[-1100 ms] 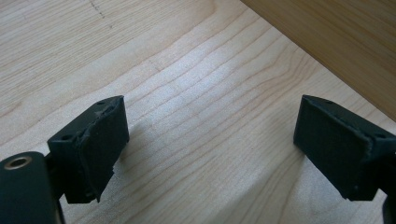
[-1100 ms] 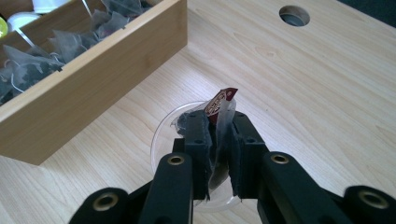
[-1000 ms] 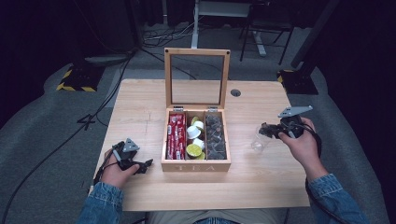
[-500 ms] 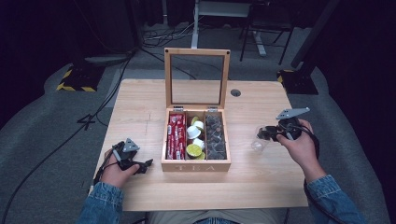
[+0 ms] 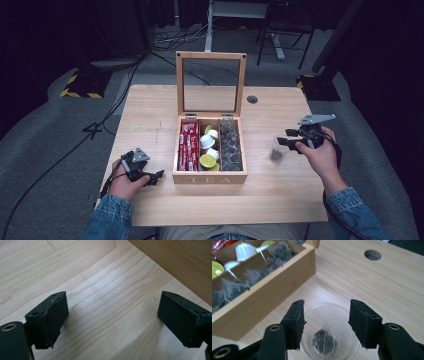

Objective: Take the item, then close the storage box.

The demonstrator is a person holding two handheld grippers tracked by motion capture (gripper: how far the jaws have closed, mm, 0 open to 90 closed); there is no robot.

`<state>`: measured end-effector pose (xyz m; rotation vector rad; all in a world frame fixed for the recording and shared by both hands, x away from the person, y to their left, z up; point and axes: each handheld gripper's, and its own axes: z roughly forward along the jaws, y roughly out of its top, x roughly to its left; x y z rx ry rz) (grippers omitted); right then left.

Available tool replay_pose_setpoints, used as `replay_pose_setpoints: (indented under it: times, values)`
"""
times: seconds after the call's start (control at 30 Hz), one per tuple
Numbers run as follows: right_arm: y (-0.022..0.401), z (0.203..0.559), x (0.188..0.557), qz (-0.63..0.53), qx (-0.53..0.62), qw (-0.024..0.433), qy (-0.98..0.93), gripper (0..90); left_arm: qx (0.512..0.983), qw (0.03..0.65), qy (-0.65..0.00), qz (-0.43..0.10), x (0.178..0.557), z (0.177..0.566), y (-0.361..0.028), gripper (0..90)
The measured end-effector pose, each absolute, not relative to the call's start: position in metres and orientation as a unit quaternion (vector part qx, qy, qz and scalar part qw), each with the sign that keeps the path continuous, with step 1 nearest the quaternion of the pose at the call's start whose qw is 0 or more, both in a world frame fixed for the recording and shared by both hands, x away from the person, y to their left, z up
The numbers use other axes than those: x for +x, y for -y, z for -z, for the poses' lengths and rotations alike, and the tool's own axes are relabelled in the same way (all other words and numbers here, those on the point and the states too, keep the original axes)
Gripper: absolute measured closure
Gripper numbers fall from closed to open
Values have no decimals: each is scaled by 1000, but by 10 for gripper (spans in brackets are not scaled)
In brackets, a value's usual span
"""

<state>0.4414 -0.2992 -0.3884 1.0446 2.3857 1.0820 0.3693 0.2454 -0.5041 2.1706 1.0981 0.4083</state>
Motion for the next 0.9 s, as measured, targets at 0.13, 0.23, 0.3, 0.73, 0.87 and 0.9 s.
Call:
replay_pose_setpoints:
  times: [0.13, 0.23, 0.3, 0.73, 0.87, 0.9]
  values:
    - [294, 381, 444, -394, 358, 168, -830, 410, 830, 330, -422, -157, 369, 504, -245, 103]
    - [289, 374, 447, -400, 353, 174, -828, 403, 831, 331, -420, -155, 370, 504, -246, 103]
    - [286, 370, 448, -404, 350, 175, -827, 396, 830, 331, -420, -157, 371, 504, -245, 103]
    - [257, 338, 463, -433, 327, 186, -819, 338, 830, 330, -421, -157, 374, 504, -243, 92]
    - [248, 331, 470, -441, 323, 184, -817, 325, 830, 330, -421, -157, 374, 504, -243, 92]
    - [245, 329, 472, -444, 321, 181, -817, 323, 829, 330, -423, -156, 374, 504, -243, 92]
